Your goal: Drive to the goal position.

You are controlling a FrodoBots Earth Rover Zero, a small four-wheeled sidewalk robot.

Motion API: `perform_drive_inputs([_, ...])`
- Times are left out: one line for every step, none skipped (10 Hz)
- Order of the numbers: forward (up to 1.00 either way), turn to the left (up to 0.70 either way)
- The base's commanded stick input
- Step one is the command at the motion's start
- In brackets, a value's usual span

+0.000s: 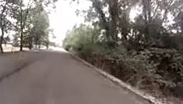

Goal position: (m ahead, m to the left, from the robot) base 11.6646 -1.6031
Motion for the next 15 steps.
perform_drive_inputs([0.45,0.27])
perform_drive_inputs([0.45,0.27])
perform_drive_inputs([0.45,0.27])
perform_drive_inputs([0.45,0.19])
perform_drive_inputs([0.45,0.04])
perform_drive_inputs([0.45,0.00])
perform_drive_inputs([0.45,0.00])
perform_drive_inputs([0.45,0.00])
perform_drive_inputs([0.45,0.00])
perform_drive_inputs([0.45,0.00])
perform_drive_inputs([0.45,0.00])
perform_drive_inputs([0.45,0.06])
perform_drive_inputs([0.45,0.22])
perform_drive_inputs([0.45,0.27])
perform_drive_inputs([0.45,0.27])
